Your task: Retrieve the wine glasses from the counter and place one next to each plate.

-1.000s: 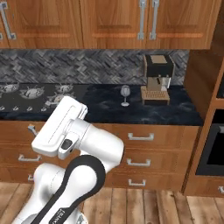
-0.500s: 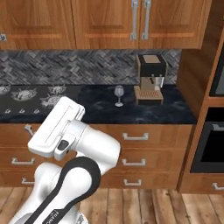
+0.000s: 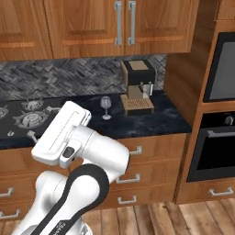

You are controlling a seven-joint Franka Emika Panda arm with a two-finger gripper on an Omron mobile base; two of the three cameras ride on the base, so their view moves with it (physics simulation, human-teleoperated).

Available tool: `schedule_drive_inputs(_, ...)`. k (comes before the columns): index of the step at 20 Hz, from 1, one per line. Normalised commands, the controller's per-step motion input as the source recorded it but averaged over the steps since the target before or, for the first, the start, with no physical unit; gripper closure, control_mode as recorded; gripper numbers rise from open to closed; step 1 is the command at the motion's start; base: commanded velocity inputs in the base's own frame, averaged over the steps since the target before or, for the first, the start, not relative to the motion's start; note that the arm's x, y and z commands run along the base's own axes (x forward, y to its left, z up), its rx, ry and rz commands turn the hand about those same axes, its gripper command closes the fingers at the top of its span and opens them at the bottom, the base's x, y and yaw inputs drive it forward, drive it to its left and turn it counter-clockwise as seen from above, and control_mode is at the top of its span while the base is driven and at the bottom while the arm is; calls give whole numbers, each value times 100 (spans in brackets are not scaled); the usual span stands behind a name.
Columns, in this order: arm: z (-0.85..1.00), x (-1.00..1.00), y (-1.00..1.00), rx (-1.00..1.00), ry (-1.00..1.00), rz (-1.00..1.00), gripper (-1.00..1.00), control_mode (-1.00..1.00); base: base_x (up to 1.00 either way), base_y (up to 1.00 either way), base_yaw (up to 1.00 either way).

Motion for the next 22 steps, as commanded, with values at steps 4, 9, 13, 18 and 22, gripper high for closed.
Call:
schedule_drive_inputs(4,0,0,0,0,0,0,-100,100,85,0,-14)
schedule_drive_inputs(9,0,0,0,0,0,0,-100,100,77,11,-9)
schedule_drive_inputs(13,0,0,0,0,0,0,-100,100,56,2,-1)
schedule_drive_inputs(18,0,0,0,0,0,0,-100,100,49,-7,0)
schedule_drive_inputs(22,0,0,0,0,0,0,-100,100,43,-3,-10)
